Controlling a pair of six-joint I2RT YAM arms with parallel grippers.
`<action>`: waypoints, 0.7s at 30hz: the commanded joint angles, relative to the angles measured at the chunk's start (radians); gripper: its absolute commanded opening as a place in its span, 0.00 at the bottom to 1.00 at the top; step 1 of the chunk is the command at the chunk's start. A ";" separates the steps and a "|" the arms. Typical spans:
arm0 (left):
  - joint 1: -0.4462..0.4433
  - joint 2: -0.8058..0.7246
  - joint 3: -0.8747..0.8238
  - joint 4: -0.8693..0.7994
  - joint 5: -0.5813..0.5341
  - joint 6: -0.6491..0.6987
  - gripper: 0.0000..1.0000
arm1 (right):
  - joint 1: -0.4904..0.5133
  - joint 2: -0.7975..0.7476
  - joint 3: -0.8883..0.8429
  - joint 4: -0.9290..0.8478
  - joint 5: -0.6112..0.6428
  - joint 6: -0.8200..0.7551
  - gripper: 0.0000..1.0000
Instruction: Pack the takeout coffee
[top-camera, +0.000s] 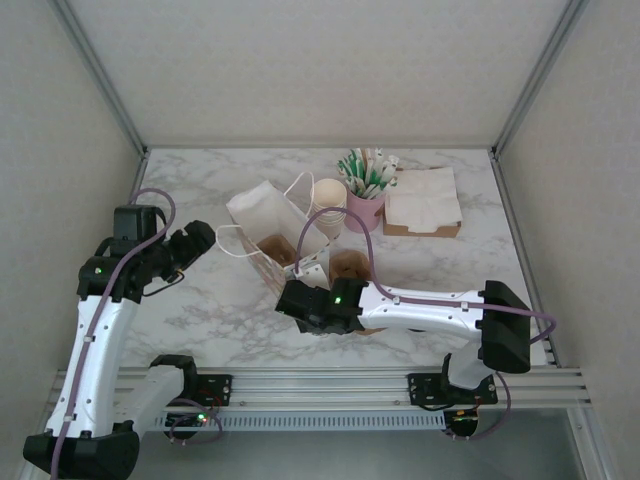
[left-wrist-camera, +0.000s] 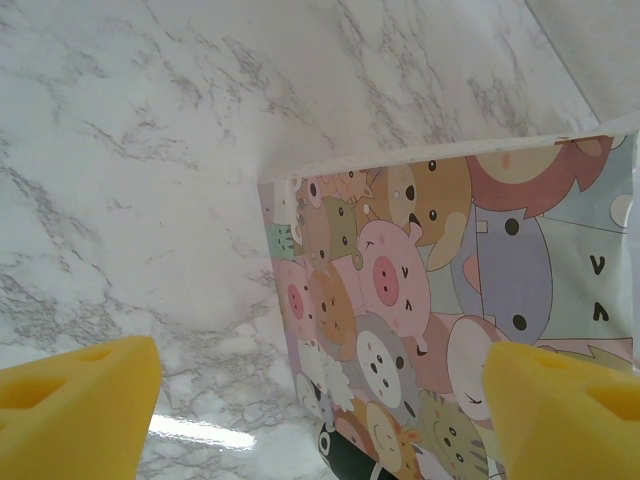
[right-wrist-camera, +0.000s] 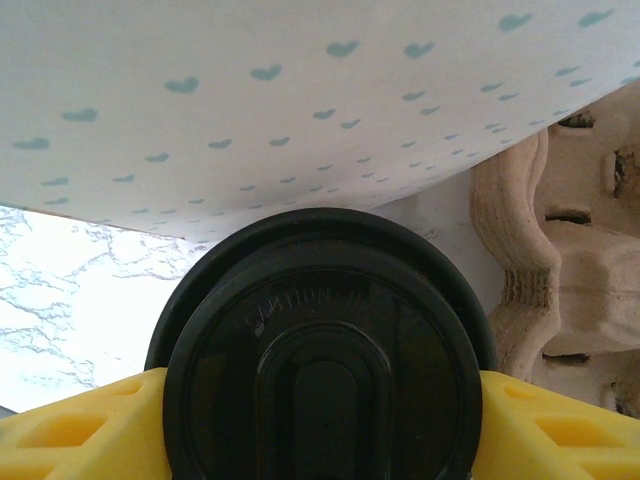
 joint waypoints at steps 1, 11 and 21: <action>0.004 -0.012 -0.002 -0.007 -0.005 -0.014 0.84 | -0.005 -0.043 0.006 -0.075 0.016 0.004 0.64; 0.010 0.147 0.181 -0.025 -0.154 0.027 0.83 | 0.044 -0.199 0.120 -0.188 0.011 -0.089 0.62; 0.067 0.466 0.374 0.124 -0.065 0.034 0.81 | 0.149 -0.237 0.370 -0.251 -0.019 -0.273 0.60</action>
